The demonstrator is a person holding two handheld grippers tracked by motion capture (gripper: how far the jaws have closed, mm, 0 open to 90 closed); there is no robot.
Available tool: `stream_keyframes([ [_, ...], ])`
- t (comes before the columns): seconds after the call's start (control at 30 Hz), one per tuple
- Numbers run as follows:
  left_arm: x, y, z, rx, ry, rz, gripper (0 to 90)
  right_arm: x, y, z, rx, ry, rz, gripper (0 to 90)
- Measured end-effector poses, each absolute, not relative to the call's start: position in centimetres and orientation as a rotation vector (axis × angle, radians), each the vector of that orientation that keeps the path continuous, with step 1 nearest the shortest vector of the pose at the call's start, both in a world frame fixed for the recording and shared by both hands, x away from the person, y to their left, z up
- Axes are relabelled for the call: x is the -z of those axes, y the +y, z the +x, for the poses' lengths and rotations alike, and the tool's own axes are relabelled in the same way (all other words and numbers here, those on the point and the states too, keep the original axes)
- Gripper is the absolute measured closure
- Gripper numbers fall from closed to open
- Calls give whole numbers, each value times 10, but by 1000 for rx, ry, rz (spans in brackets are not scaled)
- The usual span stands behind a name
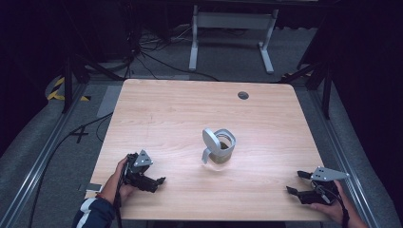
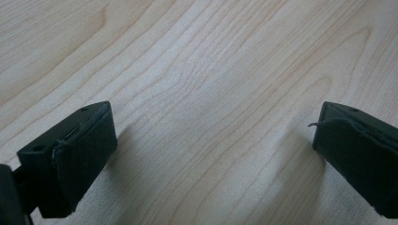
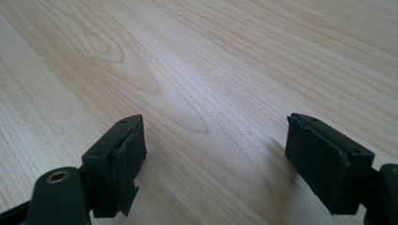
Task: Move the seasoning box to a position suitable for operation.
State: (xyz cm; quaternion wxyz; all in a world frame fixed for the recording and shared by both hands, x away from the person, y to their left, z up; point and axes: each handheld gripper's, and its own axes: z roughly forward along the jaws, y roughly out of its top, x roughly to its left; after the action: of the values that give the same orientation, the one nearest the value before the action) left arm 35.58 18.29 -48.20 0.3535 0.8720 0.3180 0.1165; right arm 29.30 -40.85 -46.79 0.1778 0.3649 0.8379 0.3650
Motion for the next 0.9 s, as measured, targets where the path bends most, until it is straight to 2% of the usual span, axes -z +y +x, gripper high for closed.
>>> stream_keyframes([
  [0.63,479,183,353,-305,830,2273,23,468,-409,292,-1031,2367,1033,204],
  [0.67,478,183,351,-303,817,2262,43,468,-409,292,-1030,2367,1033,204],
  [0.73,476,184,351,-313,805,2252,215,468,-409,292,-1031,2367,1033,204],
  [0.87,473,184,350,-320,803,2245,421,468,-409,292,-1031,2368,1033,204],
  [0.9,472,184,350,-328,799,2248,442,468,-409,292,-1031,2368,1032,204],
])
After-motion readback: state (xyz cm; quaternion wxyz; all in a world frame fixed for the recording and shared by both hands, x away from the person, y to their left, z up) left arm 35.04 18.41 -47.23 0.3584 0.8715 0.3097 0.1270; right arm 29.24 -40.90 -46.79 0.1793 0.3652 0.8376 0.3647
